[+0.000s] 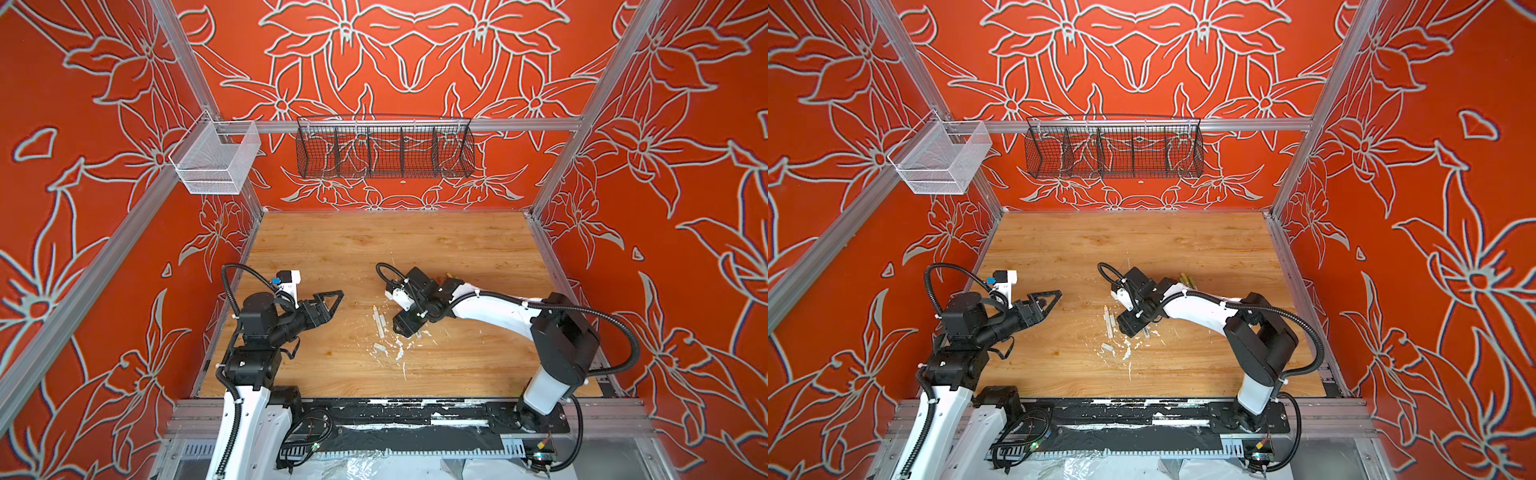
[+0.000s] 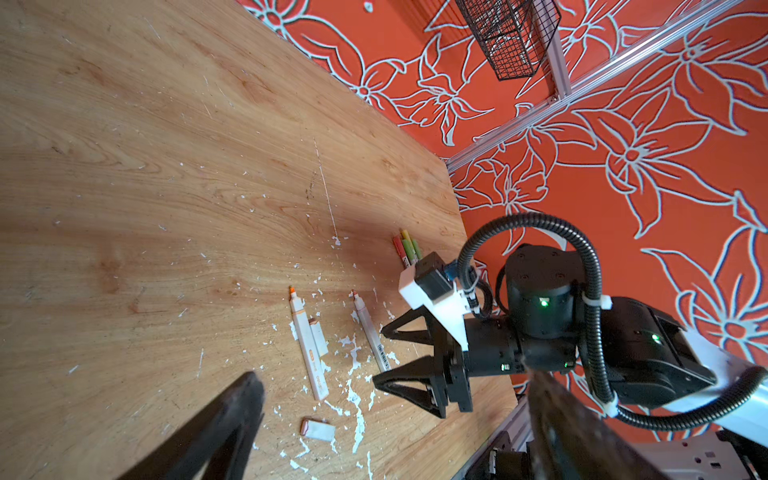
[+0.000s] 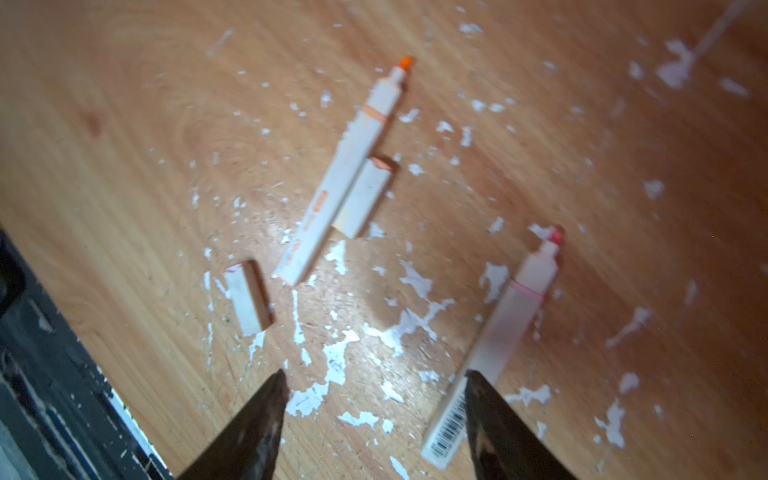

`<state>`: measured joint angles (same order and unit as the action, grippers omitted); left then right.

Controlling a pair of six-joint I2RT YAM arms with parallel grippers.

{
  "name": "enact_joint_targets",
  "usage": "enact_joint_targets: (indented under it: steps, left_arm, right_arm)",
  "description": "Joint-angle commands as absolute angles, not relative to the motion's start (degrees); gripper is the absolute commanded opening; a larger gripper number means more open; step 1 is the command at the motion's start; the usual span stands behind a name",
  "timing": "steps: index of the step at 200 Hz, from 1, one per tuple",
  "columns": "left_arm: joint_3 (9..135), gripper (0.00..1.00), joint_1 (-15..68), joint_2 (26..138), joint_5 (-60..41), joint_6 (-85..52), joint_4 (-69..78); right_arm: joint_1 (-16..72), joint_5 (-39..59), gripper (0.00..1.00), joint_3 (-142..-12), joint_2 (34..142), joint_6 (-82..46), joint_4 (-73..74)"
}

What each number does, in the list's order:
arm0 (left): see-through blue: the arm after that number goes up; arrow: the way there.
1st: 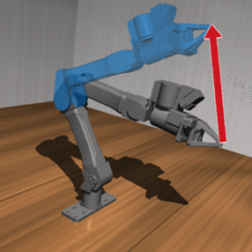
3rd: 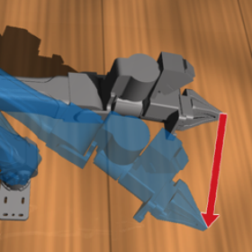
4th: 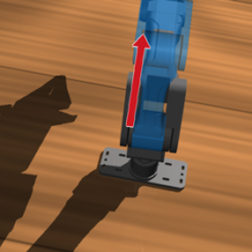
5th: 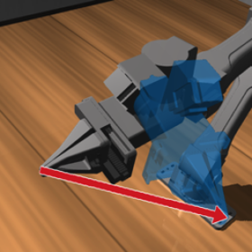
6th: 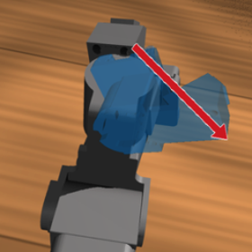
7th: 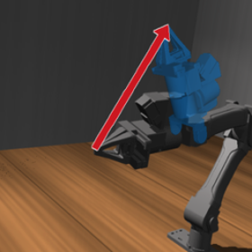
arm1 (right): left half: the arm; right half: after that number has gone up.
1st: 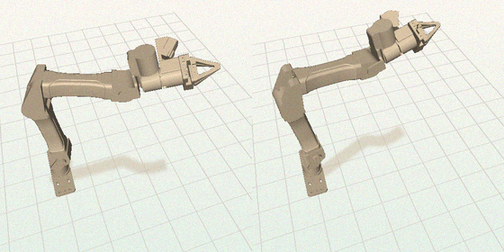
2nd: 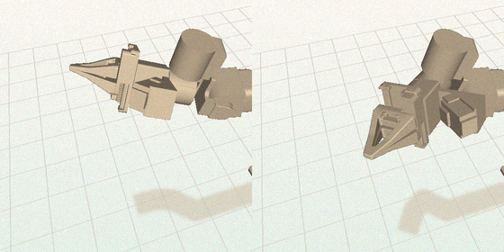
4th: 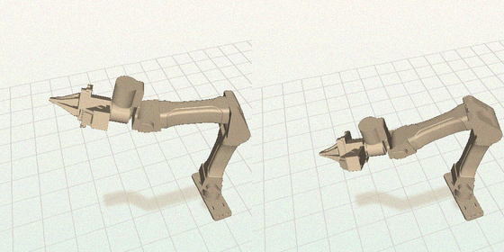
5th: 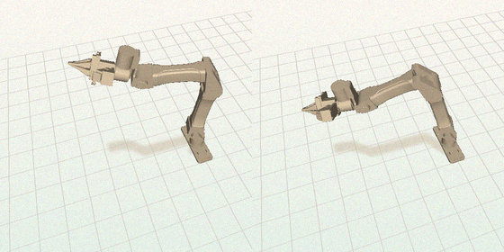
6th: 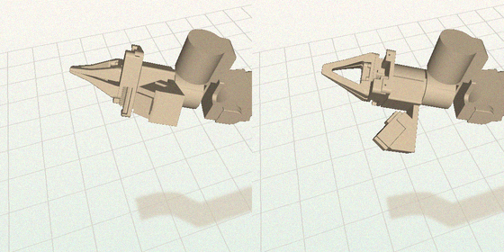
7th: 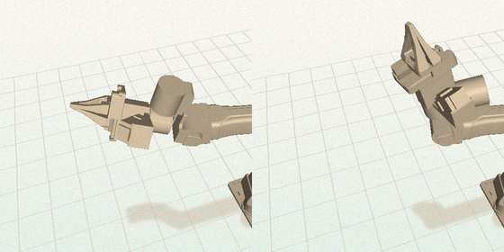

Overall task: Insert the pens into the pen caps
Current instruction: 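Move the right gripper over the pink cap on the table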

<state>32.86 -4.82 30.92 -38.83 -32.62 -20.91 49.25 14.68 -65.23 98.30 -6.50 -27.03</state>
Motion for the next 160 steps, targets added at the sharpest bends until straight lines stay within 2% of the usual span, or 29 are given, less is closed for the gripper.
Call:
enact_joint_targets:
  steps: [1, 25, 122, 144, 160]
  left_arm:
    - [32.47, 0.97, -5.05, 30.08, -37.96, -32.52, -20.33]
    - [32.52, 0.97, -5.07, 29.38, -36.44, -32.37, -21.13]
    - [33.05, 0.97, -5.08, 25.6, -30.69, -31.65, -24.09]
    - [33.14, 0.97, -5.1, 25.49, -30.43, -31.57, -24.34]
    - [33.29, 0.97, -5.08, 25.37, -30.24, -31.59, -24.43]
  right_arm:
    - [52.28, 18.51, 0.6, -64.21, 99.19, -4.19, -24.43]
    - [55.63, 18.04, 0.52, -63.9, 101.07, -3.41, -23.48]
    - [62.0, 7.83, 0.42, -67.88, 109.44, -3.37, -25.06]
    - [62.88, 6.16, 0.35, -69.07, 110.41, -2.68, -26.09]
    - [63.26, 4.98, 0.24, -69.85, 110.82, -2.41, -27.38]
